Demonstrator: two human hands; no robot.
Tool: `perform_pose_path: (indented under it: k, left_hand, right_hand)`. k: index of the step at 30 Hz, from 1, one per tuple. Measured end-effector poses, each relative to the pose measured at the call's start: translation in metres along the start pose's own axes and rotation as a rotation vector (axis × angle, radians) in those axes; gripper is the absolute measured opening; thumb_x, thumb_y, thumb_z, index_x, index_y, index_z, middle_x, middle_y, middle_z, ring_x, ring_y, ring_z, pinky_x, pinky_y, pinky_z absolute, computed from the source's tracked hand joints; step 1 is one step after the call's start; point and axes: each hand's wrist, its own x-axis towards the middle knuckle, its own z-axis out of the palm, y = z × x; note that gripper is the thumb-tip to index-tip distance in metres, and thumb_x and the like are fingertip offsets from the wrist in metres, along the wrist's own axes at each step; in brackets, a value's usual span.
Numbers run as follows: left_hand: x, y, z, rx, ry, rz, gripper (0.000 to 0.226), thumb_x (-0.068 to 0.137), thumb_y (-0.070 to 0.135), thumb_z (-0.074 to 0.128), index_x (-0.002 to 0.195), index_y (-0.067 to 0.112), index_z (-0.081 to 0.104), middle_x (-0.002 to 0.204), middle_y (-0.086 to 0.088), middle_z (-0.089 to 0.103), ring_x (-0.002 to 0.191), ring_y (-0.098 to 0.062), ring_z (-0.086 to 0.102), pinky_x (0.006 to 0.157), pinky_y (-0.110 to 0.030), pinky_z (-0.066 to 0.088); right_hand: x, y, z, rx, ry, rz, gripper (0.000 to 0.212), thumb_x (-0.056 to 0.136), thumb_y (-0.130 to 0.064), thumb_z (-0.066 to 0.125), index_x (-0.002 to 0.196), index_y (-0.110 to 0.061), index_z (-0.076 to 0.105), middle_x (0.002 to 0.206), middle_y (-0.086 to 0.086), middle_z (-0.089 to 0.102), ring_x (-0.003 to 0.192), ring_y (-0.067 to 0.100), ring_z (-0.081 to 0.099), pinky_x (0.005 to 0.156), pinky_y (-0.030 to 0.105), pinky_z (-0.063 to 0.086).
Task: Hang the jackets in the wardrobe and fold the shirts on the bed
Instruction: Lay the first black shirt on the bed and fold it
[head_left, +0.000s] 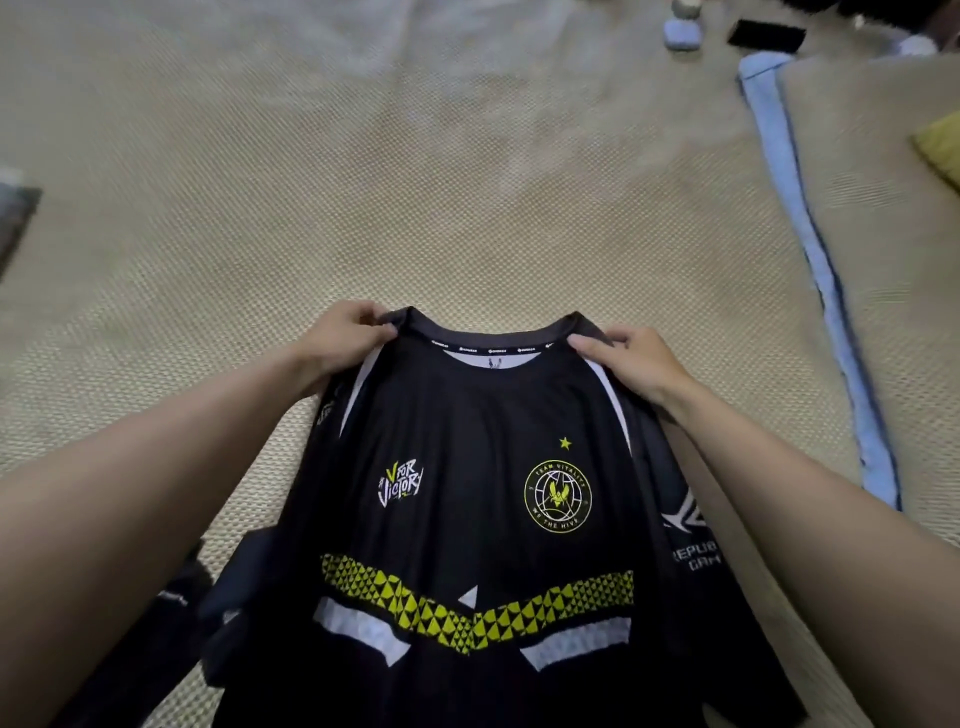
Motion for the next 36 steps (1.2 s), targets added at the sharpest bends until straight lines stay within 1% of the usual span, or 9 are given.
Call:
perform_pose_path:
  k: [4, 8, 10, 15, 17, 19, 22, 31, 36]
  left_hand:
    - [0.0, -0.002, 0.005, 0.022, 0.03, 0.02, 0.01, 0.097, 0.019, 0.059, 0.101, 0.01, 0.061, 0.088, -0.004, 0.068, 0.078, -0.016, 0.064, 0.067, -0.027, 0.051]
    - [0.008, -0.007, 0.01, 0.242, 0.127, 0.042, 0.016, 0.096, 0.028, 0.06, 0.091, 0.014, 0.058, 0.085, -0.003, 0.065, 0.086, -0.026, 0.062, 0.074, -0.035, 0.044]
    - [0.005, -0.005, 0.019, 0.349, 0.213, 0.037, 0.019, 0.098, 0.028, 0.059, 0.102, 0.01, 0.054, 0.097, -0.009, 0.062, 0.097, -0.029, 0.059, 0.083, -0.039, 0.044]
    - [-0.022, 0.011, 0.05, 0.813, 0.482, 0.189, 0.03, 0.096, 0.012, 0.049, 0.123, 0.001, 0.048, 0.123, -0.025, 0.051, 0.112, -0.046, 0.052, 0.096, -0.056, 0.041]
    - [-0.048, 0.029, 0.079, 0.944, 0.478, 0.505, 0.036, 0.09, 0.006, 0.044, 0.125, 0.004, 0.05, 0.124, -0.022, 0.053, 0.112, -0.043, 0.054, 0.101, -0.052, 0.036]
    - [-0.082, 0.046, 0.125, 0.953, 0.309, 0.847, 0.043, 0.083, 0.011, 0.044, 0.125, 0.008, 0.053, 0.124, -0.015, 0.057, 0.113, -0.036, 0.056, 0.105, -0.047, 0.033]
    - [-0.137, 0.049, 0.211, 0.978, -0.049, 1.062, 0.052, 0.081, 0.027, 0.048, 0.13, 0.011, 0.055, 0.135, -0.007, 0.056, 0.127, -0.025, 0.051, 0.115, -0.046, 0.033]
    - [-0.167, 0.018, 0.317, 1.001, -0.06, 0.707, 0.069, 0.099, 0.05, 0.027, 0.16, 0.018, 0.019, 0.168, 0.003, 0.015, 0.155, -0.014, 0.013, 0.124, -0.054, 0.009]
    - [-0.165, 0.014, 0.322, 1.006, -0.028, 0.722, 0.07, 0.099, 0.051, 0.021, 0.161, 0.018, 0.015, 0.169, 0.003, 0.011, 0.155, -0.014, 0.009, 0.124, -0.055, 0.008]
  right_hand:
    - [-0.023, -0.007, -0.028, -0.051, -0.324, 0.259, 0.042, 0.081, -0.046, 0.081, 0.101, -0.01, 0.077, 0.09, 0.004, 0.081, 0.086, 0.02, 0.078, 0.076, 0.025, 0.06]
    - [-0.067, 0.024, -0.063, -0.192, -0.769, 0.6, 0.029, 0.098, -0.013, 0.065, 0.074, -0.005, 0.08, 0.068, 0.009, 0.076, 0.063, 0.014, 0.075, 0.061, 0.021, 0.058]
    - [-0.095, 0.054, -0.076, -0.133, -0.839, 0.673, 0.024, 0.096, -0.004, 0.065, 0.081, -0.009, 0.083, 0.087, 0.011, 0.079, 0.078, 0.018, 0.077, 0.071, 0.027, 0.06]
    - [-0.126, 0.106, -0.105, 0.268, -0.495, 0.592, 0.035, 0.092, -0.01, 0.072, 0.124, 0.002, 0.067, 0.123, 0.021, 0.071, 0.116, 0.034, 0.068, 0.105, 0.043, 0.051]
    - [-0.133, 0.116, -0.115, 0.212, -0.376, 0.547, 0.041, 0.083, -0.017, 0.075, 0.119, 0.003, 0.066, 0.107, 0.016, 0.073, 0.098, 0.034, 0.068, 0.085, 0.043, 0.055]
    - [-0.141, 0.116, -0.118, -0.038, -0.235, 0.423, 0.015, 0.082, -0.014, 0.066, 0.09, -0.001, 0.067, 0.075, 0.006, 0.061, 0.064, 0.019, 0.055, 0.055, 0.029, 0.04]
    - [-0.148, 0.119, -0.115, -0.251, -0.023, 0.278, 0.021, 0.086, -0.01, 0.06, 0.066, -0.015, 0.062, 0.061, -0.007, 0.058, 0.058, 0.007, 0.052, 0.056, 0.024, 0.041]
    - [-0.164, 0.133, -0.133, -0.171, 0.259, 0.307, 0.041, 0.105, -0.031, 0.032, 0.08, -0.01, 0.058, 0.096, 0.015, 0.064, 0.094, 0.028, 0.056, 0.084, 0.039, 0.04]
    - [-0.173, 0.147, -0.14, -0.165, 0.414, 0.307, 0.05, 0.102, -0.047, 0.052, 0.065, -0.014, 0.05, 0.079, 0.011, 0.06, 0.076, 0.026, 0.056, 0.07, 0.032, 0.036]
